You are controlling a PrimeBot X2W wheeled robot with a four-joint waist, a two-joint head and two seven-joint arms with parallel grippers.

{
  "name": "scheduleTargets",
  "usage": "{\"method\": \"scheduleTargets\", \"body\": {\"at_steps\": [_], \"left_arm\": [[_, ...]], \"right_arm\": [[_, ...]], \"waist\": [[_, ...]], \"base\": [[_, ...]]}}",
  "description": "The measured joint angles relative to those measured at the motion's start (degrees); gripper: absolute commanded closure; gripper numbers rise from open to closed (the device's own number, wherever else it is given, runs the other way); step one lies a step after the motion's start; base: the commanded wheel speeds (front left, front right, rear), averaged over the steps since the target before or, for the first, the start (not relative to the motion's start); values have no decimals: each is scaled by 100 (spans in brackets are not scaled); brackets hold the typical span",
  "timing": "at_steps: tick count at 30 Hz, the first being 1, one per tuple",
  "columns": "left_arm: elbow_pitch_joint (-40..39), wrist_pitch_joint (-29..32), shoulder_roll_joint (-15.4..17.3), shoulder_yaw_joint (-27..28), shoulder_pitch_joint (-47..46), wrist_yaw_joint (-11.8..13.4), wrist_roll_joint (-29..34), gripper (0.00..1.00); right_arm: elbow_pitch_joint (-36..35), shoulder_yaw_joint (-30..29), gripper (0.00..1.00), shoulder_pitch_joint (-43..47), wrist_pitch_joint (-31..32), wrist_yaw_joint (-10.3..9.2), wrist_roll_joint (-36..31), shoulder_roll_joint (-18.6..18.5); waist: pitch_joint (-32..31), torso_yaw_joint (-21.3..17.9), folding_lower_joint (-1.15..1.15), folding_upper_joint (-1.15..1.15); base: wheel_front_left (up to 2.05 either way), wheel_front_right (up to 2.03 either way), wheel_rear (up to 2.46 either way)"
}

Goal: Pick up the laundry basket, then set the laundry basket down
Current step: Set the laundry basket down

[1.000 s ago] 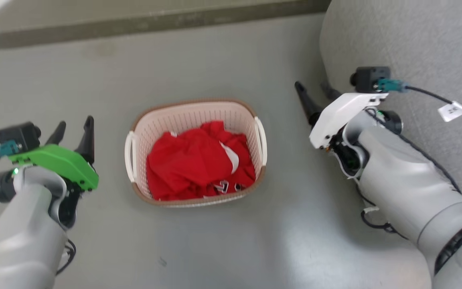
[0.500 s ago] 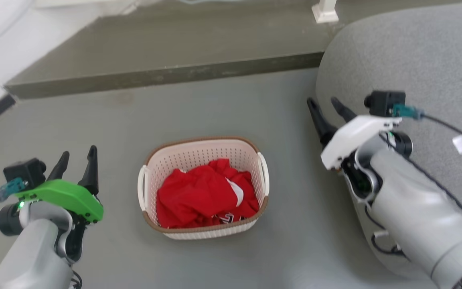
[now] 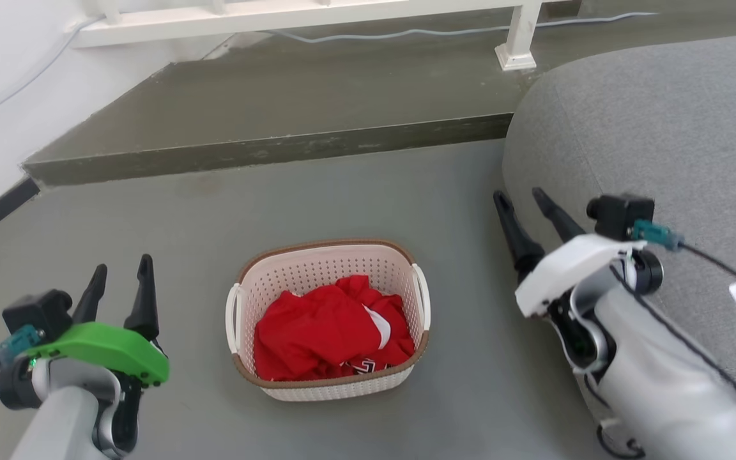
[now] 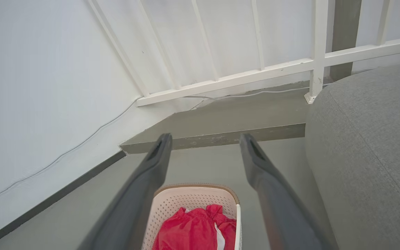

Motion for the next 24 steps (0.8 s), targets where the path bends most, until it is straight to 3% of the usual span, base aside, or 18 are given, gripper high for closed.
{"method": "scheduleTargets", "body": {"at_steps": [12,24], "left_arm": [[-649,0,-294,460,678,78,479,0],[-1106,0,-525,805,1086,66,681,0]], "right_arm": [[-833,-686,0,1023,-2,-141,-633,25],[-1244,-995,0,1564,-2,-134,-1080,119]], "waist": [[-84,42,0,0],[-114,37,0,0]], "base": [[0,0,0],[0,0,0]]}}
